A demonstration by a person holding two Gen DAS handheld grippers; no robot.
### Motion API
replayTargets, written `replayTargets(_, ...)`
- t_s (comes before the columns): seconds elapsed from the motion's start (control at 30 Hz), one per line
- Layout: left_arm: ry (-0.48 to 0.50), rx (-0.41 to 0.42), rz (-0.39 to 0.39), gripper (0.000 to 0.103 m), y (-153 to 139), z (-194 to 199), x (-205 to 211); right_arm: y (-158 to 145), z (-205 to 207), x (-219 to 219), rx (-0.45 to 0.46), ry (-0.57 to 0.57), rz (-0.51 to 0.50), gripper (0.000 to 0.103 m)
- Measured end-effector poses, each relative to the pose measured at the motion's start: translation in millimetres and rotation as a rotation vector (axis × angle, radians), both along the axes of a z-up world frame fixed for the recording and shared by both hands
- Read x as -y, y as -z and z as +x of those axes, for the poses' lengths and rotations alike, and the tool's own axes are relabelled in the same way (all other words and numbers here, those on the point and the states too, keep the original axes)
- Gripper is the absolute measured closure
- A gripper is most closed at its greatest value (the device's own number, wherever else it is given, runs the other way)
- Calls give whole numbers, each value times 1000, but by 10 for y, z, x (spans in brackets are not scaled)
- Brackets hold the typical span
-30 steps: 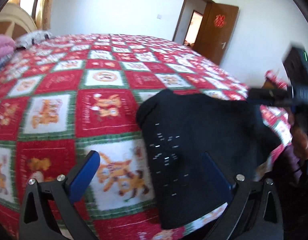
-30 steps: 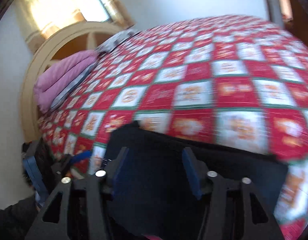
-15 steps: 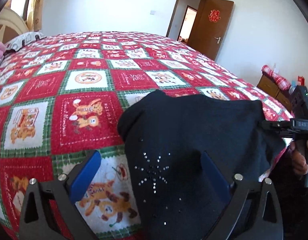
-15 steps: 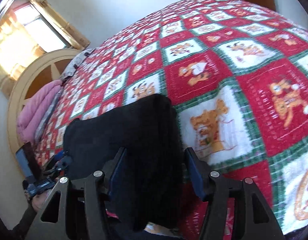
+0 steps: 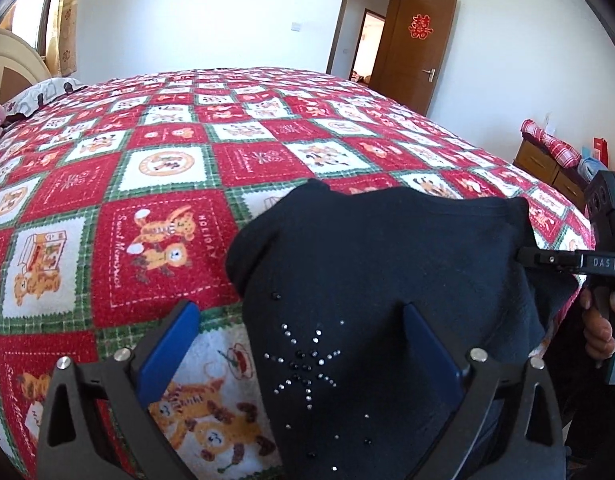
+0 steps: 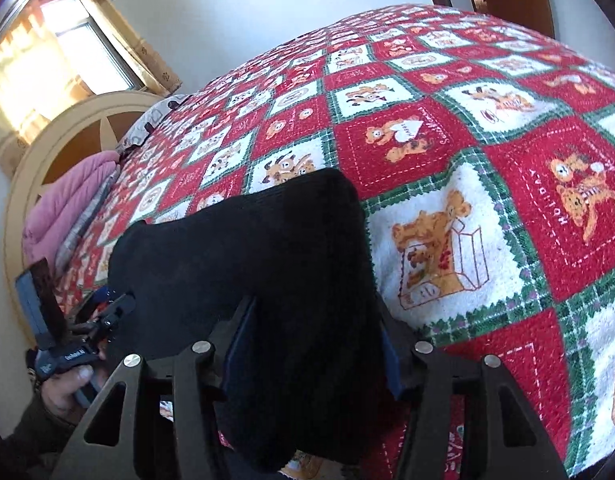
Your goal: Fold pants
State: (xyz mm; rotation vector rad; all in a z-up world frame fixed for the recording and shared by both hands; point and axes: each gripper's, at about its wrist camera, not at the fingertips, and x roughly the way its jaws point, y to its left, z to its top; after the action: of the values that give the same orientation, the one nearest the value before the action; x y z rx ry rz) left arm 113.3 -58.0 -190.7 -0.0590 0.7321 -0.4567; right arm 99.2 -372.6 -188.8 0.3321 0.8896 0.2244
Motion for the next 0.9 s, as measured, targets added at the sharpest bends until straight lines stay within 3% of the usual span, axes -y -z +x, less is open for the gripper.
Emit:
replayTargets(0.1,15,-6,-25,18,-27,-35,-26,-18,-7,37,10,8,24,59)
replayTargets(0.17,41,-13,-57,38,-28,-47,-26,-24,-15,85,15,11,58,65)
replayTargets(0.23,53,-13,-64,45,-29,-57,-19,-41,-36,64,23,-1,59,71)
replayTargets(0.3,68,-21,-95,60,-35,-52,-38,-84,-73,-1,39,-11,24,75)
replayTargets(0.37,72,-31,-127,84,-50,-49,-77,-156,-120,-87,64,-31,-17,77)
replayTargets(0.57,82,-27,-168,91,-120,-105,-181,-335,-241,-157,112,-41,-31,78)
replayTargets(0.9,17,40,-207,92,-398,-71,-546,-691,-161,-476,169,-113,-50,78)
